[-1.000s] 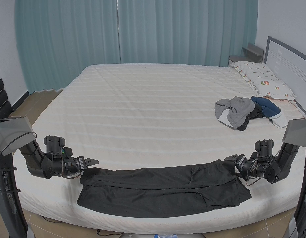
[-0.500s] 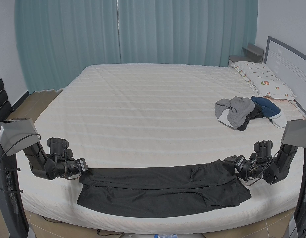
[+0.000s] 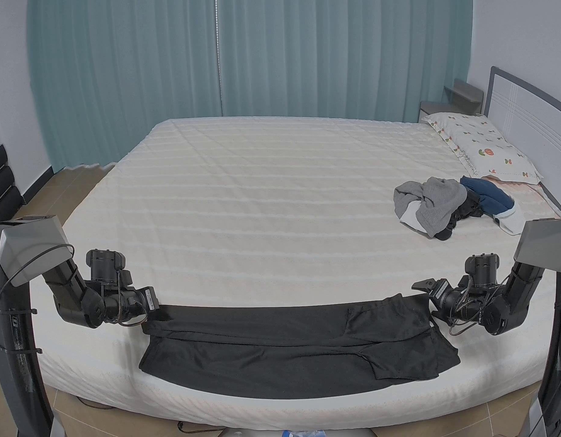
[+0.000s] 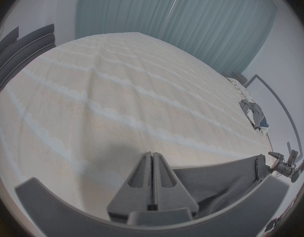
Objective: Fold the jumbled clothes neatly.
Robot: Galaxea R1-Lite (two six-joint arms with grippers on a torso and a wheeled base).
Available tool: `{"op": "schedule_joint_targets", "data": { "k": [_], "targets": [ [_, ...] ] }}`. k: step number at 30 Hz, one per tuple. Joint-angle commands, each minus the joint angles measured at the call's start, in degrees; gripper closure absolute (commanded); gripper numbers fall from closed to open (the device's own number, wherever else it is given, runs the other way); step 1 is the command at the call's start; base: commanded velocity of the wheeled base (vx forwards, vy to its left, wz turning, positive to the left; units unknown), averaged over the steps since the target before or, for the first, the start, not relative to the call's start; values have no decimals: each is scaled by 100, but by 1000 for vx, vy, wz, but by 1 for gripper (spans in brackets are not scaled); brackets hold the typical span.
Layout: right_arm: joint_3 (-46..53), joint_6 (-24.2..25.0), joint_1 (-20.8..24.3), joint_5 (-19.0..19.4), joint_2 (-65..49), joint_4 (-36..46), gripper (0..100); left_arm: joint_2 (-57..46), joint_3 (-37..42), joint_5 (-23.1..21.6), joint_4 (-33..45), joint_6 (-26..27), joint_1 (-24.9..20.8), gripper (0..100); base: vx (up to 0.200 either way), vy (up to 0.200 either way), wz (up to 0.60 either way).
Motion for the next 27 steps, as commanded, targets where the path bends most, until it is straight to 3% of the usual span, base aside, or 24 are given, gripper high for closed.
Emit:
{"op": "schedule_joint_targets", "data": {
  "k": [1,12,13,27],
  "targets": [
    [-208,-16,70,-256,217,-2,0,12,-8,-8,-3,-12,6,100,0,0,0],
    [-428,-7,141,-405,534,-195,0,21,-25,-52,-3,-12,-3,100,0,0,0],
    [-428,-7,141,-405,534,-195,100,21,-25,-52,-3,-12,-3,100,0,0,0],
    [-445,2,97,-616,613,-520,100,39,-25,-70,-3,-12,6,100,0,0,0]
  ]
}}
